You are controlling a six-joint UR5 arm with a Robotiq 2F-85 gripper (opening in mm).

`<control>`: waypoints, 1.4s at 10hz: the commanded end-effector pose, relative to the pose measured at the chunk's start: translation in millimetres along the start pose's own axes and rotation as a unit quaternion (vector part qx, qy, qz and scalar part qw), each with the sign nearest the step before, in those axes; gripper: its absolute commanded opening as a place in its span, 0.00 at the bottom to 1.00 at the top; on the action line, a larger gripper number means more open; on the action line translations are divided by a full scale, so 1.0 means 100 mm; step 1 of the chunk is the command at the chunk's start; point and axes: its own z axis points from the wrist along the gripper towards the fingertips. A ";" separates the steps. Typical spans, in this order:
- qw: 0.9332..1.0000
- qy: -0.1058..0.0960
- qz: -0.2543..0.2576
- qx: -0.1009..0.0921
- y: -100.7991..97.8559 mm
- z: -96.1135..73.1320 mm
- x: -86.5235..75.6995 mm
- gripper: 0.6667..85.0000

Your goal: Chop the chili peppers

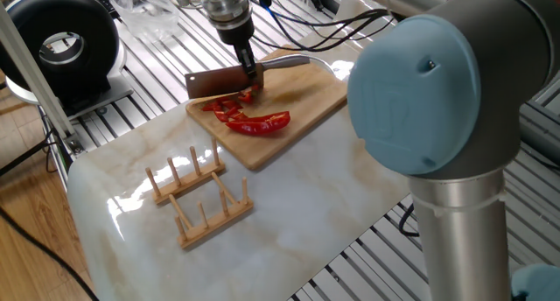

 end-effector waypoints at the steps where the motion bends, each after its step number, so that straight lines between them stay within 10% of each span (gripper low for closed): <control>1: 0.999 0.044 0.008 0.017 -0.05 -0.19 0.04 0.01; 7: 1.000 0.022 -0.004 0.007 -0.05 -0.02 0.22 0.01; 14: 1.000 -0.022 0.022 0.000 0.09 -0.35 0.39 0.01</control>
